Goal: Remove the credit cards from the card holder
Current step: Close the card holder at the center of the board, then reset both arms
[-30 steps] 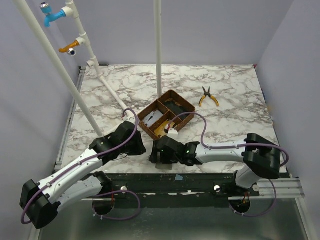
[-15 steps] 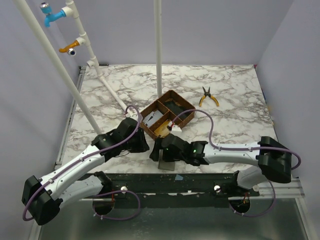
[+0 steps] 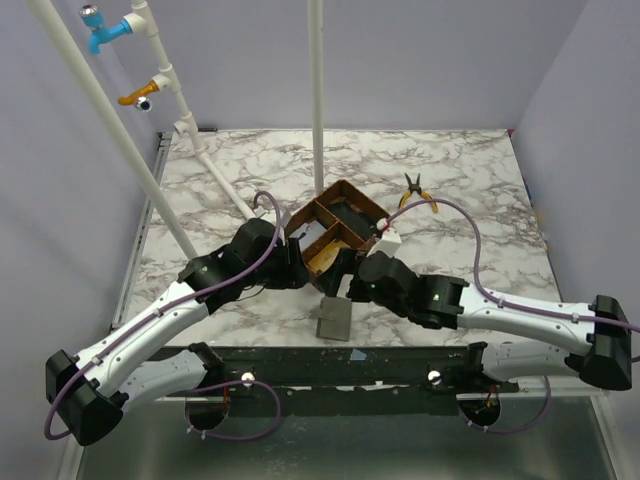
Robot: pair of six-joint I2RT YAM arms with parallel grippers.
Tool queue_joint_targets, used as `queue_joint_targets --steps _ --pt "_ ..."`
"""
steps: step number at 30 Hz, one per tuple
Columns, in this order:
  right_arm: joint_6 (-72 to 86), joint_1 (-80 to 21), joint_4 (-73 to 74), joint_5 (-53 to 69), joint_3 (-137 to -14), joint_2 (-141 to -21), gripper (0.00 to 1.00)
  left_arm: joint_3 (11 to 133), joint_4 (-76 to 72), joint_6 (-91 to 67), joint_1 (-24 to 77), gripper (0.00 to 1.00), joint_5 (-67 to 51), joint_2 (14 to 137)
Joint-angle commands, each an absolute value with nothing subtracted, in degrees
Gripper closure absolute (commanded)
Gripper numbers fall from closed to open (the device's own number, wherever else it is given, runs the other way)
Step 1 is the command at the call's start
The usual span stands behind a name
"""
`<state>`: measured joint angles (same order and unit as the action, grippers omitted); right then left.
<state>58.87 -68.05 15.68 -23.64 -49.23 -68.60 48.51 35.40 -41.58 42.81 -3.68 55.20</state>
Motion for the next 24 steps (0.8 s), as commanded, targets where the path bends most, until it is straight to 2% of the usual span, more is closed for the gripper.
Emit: queue_joint_targets --steps 1,3,4,5,14,24 --pt "58.8 -67.5 20.5 -33.0 -48.8 -62.9 0.00 52.4 33.9 -39.5 42.3 0.35 -4.7 55.1" --pt "59.0 -67.4 21.1 -35.0 -48.3 -60.5 0.00 53.8 34.3 -39.0 42.2 0.19 -4.3 55.2" --pt "59.0 -67.4 21.6 -35.8 -48.1 -59.5 0.00 54.5 34.5 -38.8 42.1 0.05 -4.1 55.2" --pt "59.1 -67.4 21.9 -36.6 -47.9 -58.4 0.00 55.0 34.6 -38.5 42.1 0.02 -3.8 55.1" --pt "57.8 -67.5 22.4 -39.9 -48.2 -53.1 0.00 59.5 36.8 -37.7 41.5 0.01 1.2 54.1" --pt "55.8 -67.5 21.0 -40.1 -49.1 -54.2 0.00 60.7 38.1 -37.0 41.4 0.02 3.9 53.8"
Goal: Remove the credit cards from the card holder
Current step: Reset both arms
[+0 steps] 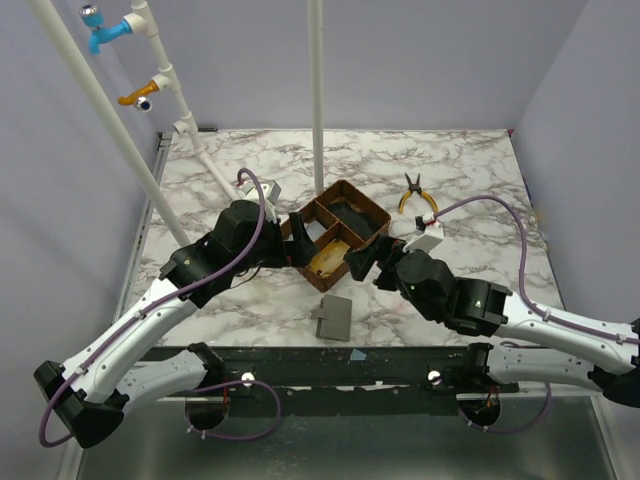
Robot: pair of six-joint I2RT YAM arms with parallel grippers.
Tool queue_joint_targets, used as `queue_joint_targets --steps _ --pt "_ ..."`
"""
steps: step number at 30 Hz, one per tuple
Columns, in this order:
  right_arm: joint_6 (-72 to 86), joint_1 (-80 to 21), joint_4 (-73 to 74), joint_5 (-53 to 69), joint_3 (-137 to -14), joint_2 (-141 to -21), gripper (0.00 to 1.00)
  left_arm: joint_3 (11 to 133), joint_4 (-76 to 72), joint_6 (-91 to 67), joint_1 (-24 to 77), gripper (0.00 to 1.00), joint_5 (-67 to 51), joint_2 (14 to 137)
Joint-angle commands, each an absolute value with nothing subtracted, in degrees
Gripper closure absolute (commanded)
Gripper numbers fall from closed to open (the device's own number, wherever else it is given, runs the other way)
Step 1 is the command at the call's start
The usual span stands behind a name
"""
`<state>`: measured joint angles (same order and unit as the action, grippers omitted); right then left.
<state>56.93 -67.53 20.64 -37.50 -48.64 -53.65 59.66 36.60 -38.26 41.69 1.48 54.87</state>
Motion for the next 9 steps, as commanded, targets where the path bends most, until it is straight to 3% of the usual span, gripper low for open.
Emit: queue_joint_targets --steps 1,9 --pt "55.8 -67.4 20.9 -40.0 -49.0 -54.4 0.00 60.6 38.1 -37.1 41.4 0.01 3.9 53.7" --pt "56.1 -67.5 20.3 -39.5 -48.7 -55.2 0.00 59.6 38.3 -37.0 41.3 0.02 4.3 53.2"
